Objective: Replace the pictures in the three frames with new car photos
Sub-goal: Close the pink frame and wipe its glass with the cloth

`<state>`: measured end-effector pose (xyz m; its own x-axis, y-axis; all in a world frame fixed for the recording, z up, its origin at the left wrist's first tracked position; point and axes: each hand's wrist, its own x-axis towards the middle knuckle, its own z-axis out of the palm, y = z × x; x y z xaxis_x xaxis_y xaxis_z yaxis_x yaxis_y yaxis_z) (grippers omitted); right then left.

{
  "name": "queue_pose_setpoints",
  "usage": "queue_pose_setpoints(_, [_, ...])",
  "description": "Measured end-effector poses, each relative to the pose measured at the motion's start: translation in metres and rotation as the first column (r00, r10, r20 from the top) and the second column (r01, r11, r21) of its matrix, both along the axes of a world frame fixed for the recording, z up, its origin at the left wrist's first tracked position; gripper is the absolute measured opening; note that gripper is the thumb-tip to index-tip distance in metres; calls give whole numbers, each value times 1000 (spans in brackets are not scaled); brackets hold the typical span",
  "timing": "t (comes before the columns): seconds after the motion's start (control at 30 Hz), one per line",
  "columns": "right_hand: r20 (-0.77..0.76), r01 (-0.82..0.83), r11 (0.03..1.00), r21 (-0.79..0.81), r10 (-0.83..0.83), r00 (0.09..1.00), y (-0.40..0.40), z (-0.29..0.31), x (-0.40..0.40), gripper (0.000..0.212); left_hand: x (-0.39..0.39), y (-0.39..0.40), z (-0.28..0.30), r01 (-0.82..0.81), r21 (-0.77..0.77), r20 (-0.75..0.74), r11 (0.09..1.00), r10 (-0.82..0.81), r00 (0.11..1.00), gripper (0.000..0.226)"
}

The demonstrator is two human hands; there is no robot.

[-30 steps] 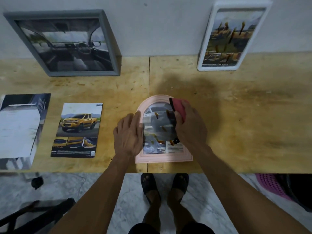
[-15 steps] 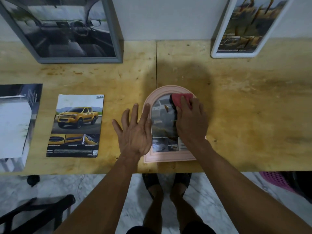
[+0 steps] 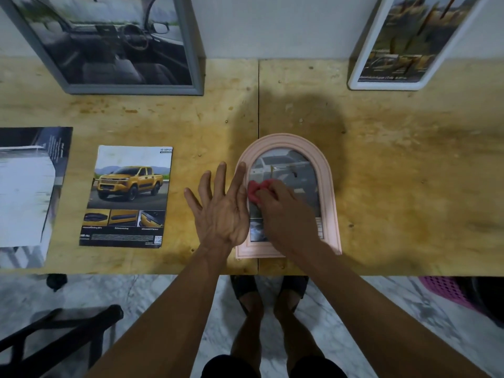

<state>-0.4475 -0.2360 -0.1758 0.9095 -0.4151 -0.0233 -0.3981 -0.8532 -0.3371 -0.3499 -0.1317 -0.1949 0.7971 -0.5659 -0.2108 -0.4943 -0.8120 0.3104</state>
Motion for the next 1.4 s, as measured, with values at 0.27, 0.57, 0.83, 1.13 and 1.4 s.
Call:
queue_pose_setpoints(0.27, [-207, -167, 975, 148, 196, 959, 7, 23, -35, 24, -2, 0, 1, -15, -14, -4, 1000, 15, 1000, 48])
queue_pose_setpoints(0.57, [-21, 126, 955, 269, -125, 992, -87, 44, 21, 13, -5, -3, 4, -22, 1, -28, 1000, 22, 999, 49])
queue_pose_setpoints(0.83, [-84, 7, 970, -242, -28, 996, -66, 0, 12, 47, -8, -6, 4, -68, -19, -52, 998, 67, 996, 48])
queue_pose_setpoints(1.13, [22, -115, 985, -126, 119, 993, -30, -3, -28, 29, -16, -10, 2, -121, -41, -24, 992, 120, 992, 47])
queue_pose_setpoints(1.4, [-322, -168, 903, 395, 308, 895, -52, 52, -38, 20, -17, -11, 4, -114, -28, -31, 993, 113, 993, 48])
